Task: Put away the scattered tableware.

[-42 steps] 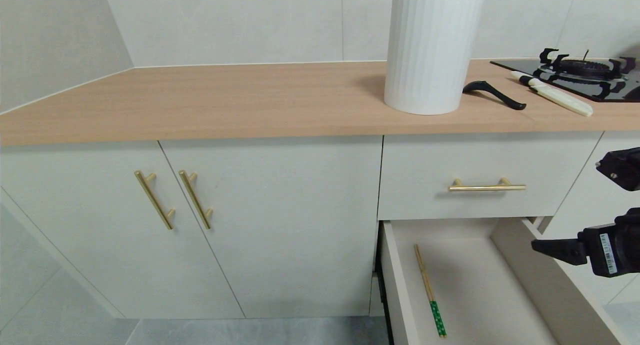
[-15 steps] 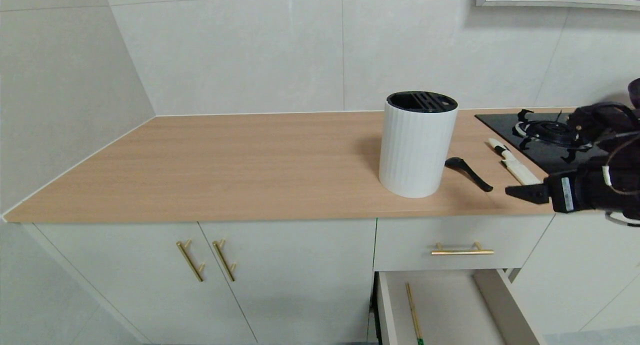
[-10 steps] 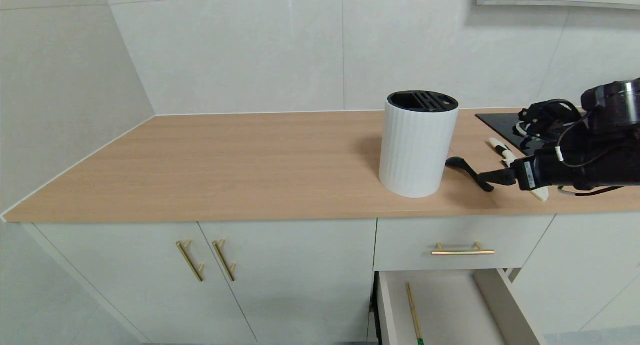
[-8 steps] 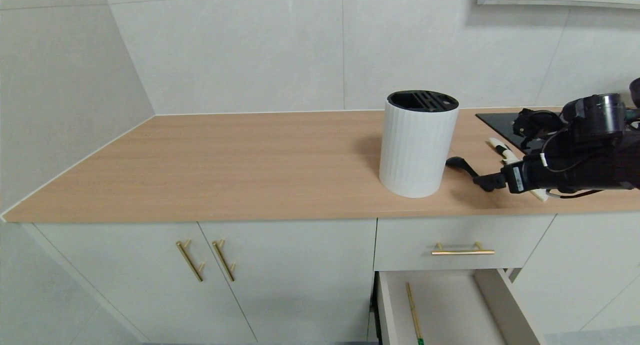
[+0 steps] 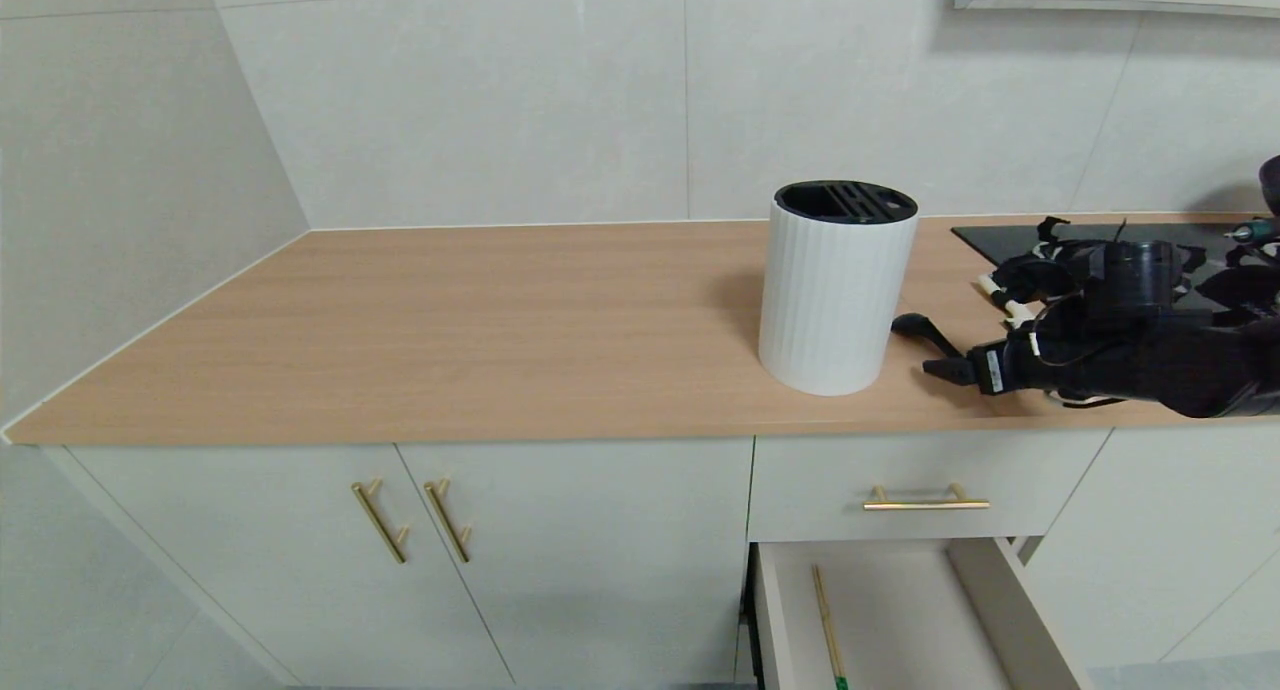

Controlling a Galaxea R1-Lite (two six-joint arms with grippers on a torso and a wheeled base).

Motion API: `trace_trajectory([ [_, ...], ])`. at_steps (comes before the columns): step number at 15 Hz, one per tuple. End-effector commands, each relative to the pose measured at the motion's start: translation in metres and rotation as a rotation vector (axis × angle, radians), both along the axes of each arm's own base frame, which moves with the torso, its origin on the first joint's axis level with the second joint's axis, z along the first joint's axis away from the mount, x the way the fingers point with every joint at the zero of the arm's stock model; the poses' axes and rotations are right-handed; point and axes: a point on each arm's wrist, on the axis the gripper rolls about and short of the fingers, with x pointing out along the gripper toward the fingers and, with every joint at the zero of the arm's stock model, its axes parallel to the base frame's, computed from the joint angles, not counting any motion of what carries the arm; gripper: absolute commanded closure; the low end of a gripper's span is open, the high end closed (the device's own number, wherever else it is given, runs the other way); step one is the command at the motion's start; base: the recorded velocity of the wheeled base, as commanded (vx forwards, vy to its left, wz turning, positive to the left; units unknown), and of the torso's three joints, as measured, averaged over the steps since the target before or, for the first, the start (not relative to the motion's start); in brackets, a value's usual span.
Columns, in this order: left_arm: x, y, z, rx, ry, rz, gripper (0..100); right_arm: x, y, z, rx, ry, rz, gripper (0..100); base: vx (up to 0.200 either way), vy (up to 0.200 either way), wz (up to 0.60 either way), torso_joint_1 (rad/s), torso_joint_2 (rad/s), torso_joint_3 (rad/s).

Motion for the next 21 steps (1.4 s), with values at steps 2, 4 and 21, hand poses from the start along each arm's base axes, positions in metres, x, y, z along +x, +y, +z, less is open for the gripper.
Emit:
trace_trajectory([
  [2, 0.000, 0.000, 0.000, 0.000, 0.000, 0.001, 0, 0.005, 0.000, -0.012, 0.000, 0.023, 0.000, 0, 0.000, 0.000, 0.00, 0.000, 0.00, 0.000],
  [4, 0.000, 0.000, 0.000, 0.000, 0.000, 0.001, 0, 0.005, 0.000, -0.012, 0.000, 0.023, 0.000, 100, 0.000, 0.000, 0.00, 0.000, 0.00, 0.000],
  [21, 0.000, 0.000, 0.000, 0.000, 0.000, 0.001, 0, -0.094, 0.005, 0.042, 0.118, 0.030, -0.072, 100, 0.000, 0.000, 0.00, 0.000, 0.00, 0.000],
])
